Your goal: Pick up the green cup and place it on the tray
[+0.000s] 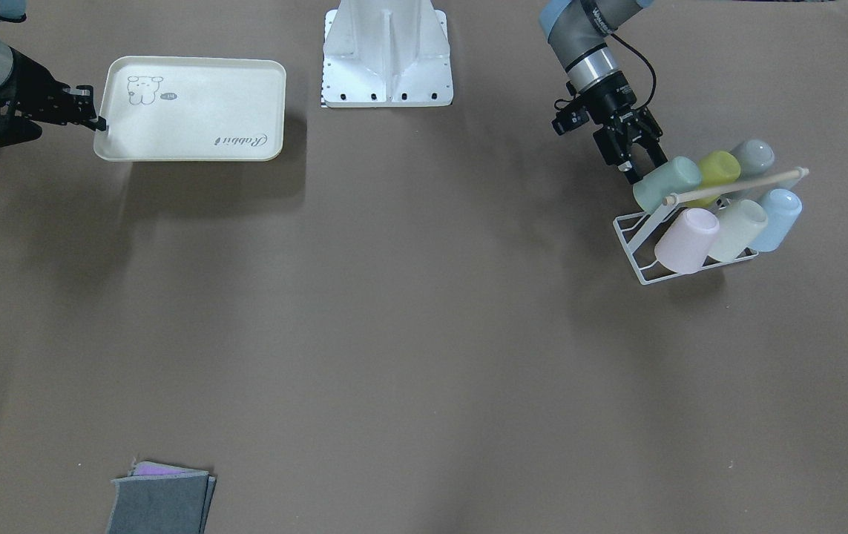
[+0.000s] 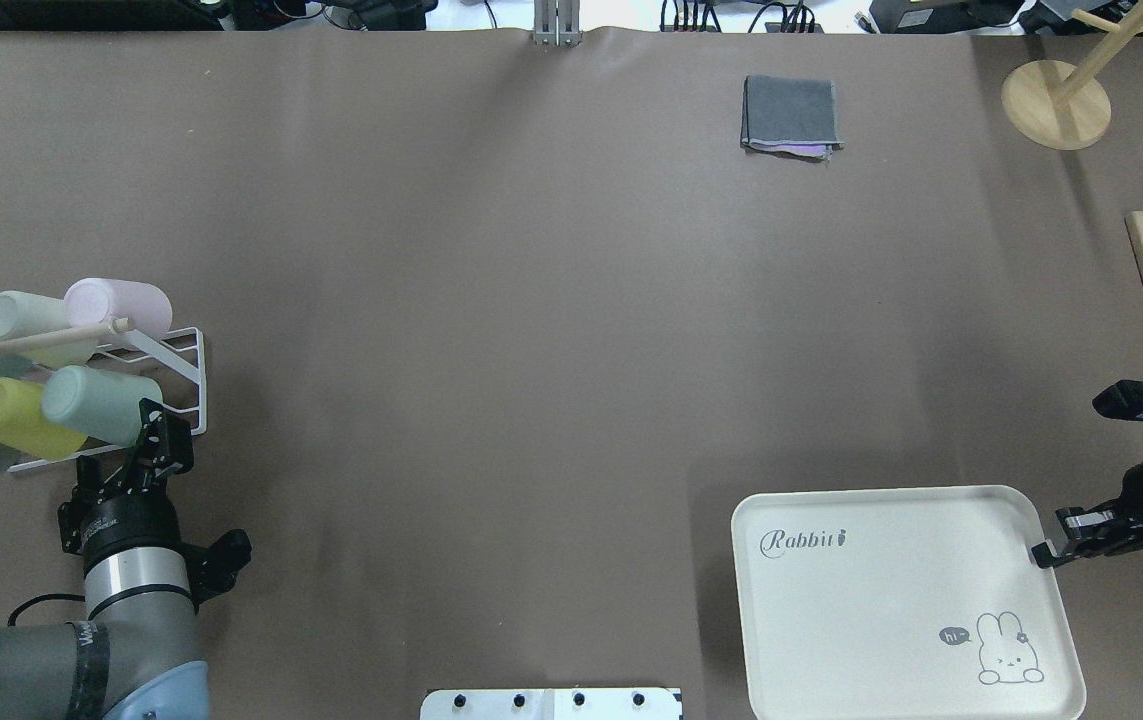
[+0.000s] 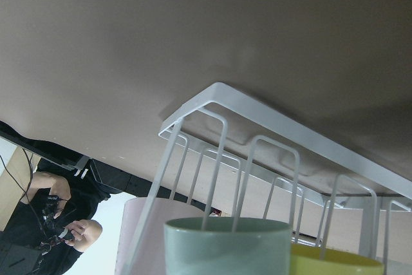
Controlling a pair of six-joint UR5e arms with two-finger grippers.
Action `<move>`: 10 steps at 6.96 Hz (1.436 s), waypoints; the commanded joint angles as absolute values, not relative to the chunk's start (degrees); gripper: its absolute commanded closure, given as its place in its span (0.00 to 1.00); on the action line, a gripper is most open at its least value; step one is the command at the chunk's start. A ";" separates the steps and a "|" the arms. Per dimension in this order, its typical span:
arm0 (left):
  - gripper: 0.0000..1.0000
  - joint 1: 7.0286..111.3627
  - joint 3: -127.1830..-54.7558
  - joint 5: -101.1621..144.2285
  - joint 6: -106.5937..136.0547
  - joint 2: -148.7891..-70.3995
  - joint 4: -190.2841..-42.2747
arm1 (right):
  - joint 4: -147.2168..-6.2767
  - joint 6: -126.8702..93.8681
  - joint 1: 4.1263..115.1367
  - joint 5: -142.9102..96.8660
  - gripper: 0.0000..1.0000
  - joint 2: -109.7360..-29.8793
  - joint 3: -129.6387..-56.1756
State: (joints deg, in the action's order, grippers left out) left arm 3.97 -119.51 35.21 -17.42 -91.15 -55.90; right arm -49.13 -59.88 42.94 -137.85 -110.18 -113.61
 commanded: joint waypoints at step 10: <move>0.03 5.36 -116.02 32.08 -17.67 -90.97 -60.12 | -60.88 -66.97 44.14 -139.13 1.00 -70.87 -93.08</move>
State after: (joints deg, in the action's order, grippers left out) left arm 4.92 -116.06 32.37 -17.70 -91.02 -60.07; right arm -58.01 -67.05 45.68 -139.16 -74.20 -93.43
